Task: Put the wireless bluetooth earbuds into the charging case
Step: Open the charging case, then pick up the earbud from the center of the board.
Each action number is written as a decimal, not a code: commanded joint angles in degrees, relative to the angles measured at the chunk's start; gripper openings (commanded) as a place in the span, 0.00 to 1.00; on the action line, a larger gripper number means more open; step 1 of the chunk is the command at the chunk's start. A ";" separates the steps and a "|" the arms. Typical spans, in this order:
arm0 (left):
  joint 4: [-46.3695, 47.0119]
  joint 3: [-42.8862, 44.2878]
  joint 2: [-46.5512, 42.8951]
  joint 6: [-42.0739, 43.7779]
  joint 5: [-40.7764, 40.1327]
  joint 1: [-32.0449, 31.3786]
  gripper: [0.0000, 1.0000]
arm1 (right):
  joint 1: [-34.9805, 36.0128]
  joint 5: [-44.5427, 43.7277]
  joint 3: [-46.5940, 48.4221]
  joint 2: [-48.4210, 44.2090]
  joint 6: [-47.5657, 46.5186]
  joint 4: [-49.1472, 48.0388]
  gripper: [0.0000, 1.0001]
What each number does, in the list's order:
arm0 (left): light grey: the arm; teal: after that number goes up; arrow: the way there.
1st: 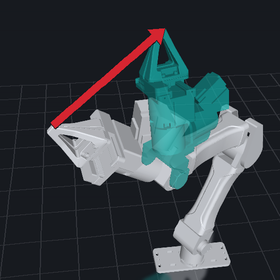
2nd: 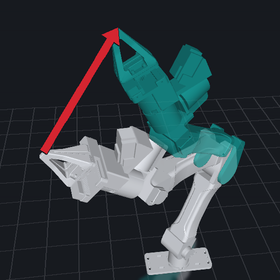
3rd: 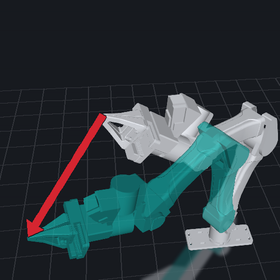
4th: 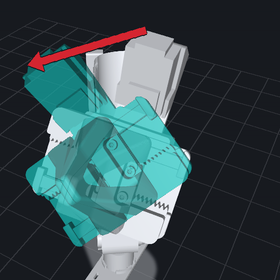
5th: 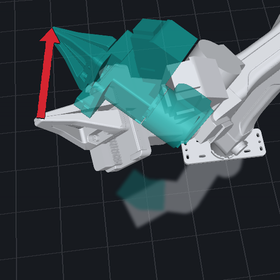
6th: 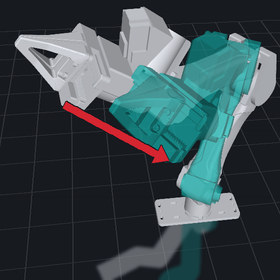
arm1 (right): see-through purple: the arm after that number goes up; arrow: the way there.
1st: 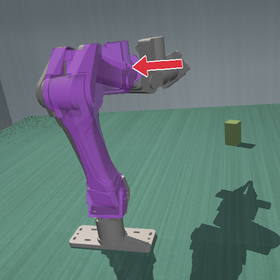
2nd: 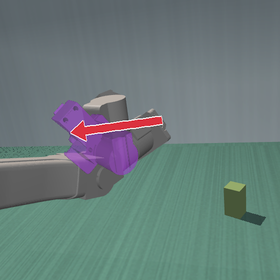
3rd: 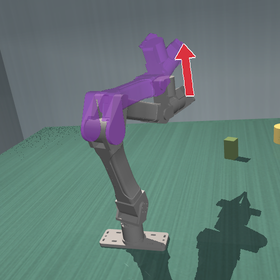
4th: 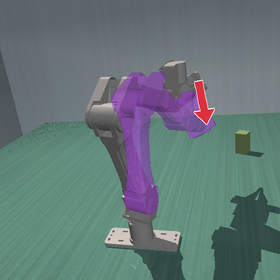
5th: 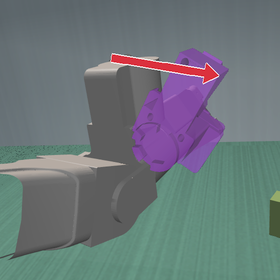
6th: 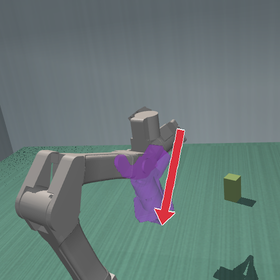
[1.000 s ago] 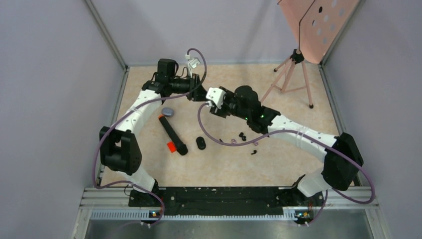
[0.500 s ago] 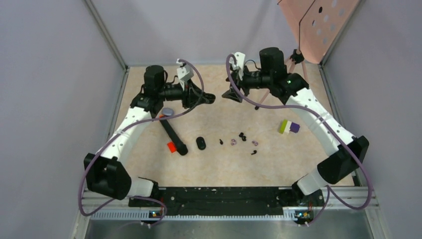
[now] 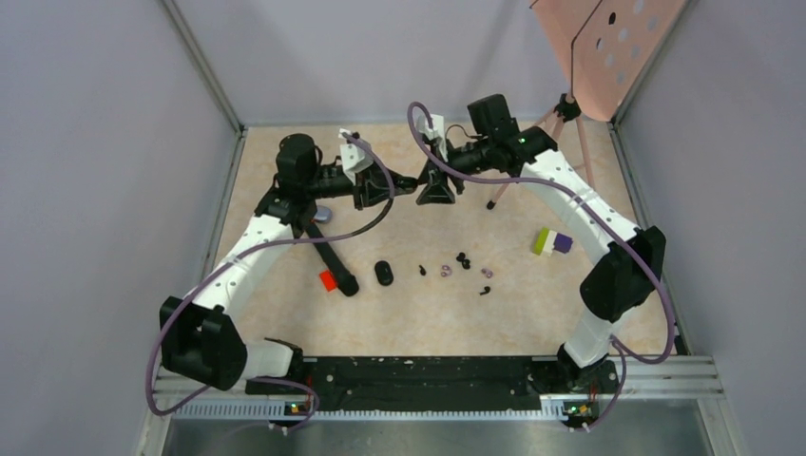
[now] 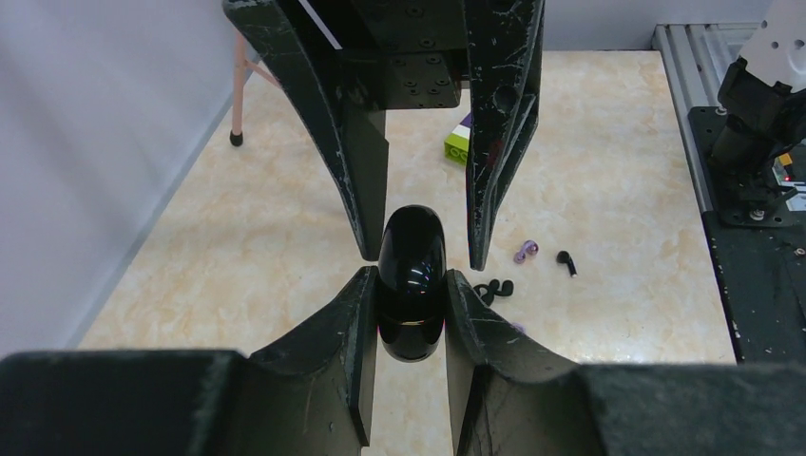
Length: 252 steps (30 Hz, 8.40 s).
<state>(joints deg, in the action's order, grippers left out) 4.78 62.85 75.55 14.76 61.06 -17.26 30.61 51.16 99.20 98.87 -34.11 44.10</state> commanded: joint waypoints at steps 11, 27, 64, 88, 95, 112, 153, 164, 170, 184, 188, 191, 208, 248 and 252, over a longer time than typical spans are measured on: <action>5.43 1.29 3.46 1.41 0.33 -3.03 0.00 | 1.60 0.18 4.43 -0.98 0.43 -2.43 0.36; 11.35 -2.63 4.03 -10.92 -2.17 -2.74 0.67 | 1.69 -5.79 2.34 -4.25 -1.06 -1.63 0.07; 18.53 -3.92 7.65 -17.07 0.56 -2.61 0.21 | 2.52 -6.99 2.66 -5.32 0.66 -1.03 0.11; 22.64 -7.19 6.66 -9.94 3.23 -2.84 0.00 | 0.04 -6.44 6.56 -0.67 11.21 -0.77 0.51; 22.95 -7.63 6.28 -9.81 2.80 -3.16 0.00 | -0.69 -9.80 7.79 0.58 12.95 -2.57 0.51; 23.70 -7.89 6.77 -8.63 2.61 -3.31 0.00 | -2.13 -11.81 11.03 2.40 13.78 -3.93 0.50; 18.93 -20.81 -5.03 -29.73 -12.36 6.36 0.00 | -3.19 -31.91 -39.96 -17.58 0.72 -3.88 0.29; 14.80 -20.26 -5.77 -28.39 -14.83 6.36 0.00 | -3.19 -34.72 -38.37 -14.07 12.07 2.52 0.29; 11.21 -19.00 -5.51 -25.92 -15.96 6.38 0.00 | -3.14 -33.22 -38.72 -13.09 24.57 4.45 0.36; 6.01 -17.37 -6.08 -24.62 -17.35 7.27 0.00 | -3.19 -34.64 -39.68 -5.52 39.45 3.89 0.38; 5.45 -17.78 -6.87 -24.54 -17.54 7.74 0.00 | -3.19 -36.41 -39.84 -4.39 41.03 3.06 0.37; 5.16 -18.17 -7.33 -24.63 -17.55 8.00 0.00 | -3.22 -37.14 -39.78 -3.57 41.64 2.28 0.34; 5.35 -18.85 -7.97 -23.66 -17.73 8.72 0.00 | -4.24 -38.06 -37.94 0.97 41.66 1.65 0.31; 8.17 -17.73 -4.41 -22.97 -13.45 8.33 0.00 | -2.97 -37.46 -27.73 -6.90 31.24 1.69 0.00; 10.33 -15.53 -2.60 -22.77 -12.09 7.33 0.00 | -2.98 -36.57 -25.69 -13.13 26.85 -5.29 0.00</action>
<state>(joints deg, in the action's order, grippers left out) 10.00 43.55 71.55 -8.29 46.17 -9.04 27.27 13.08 69.19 94.43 -0.73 45.91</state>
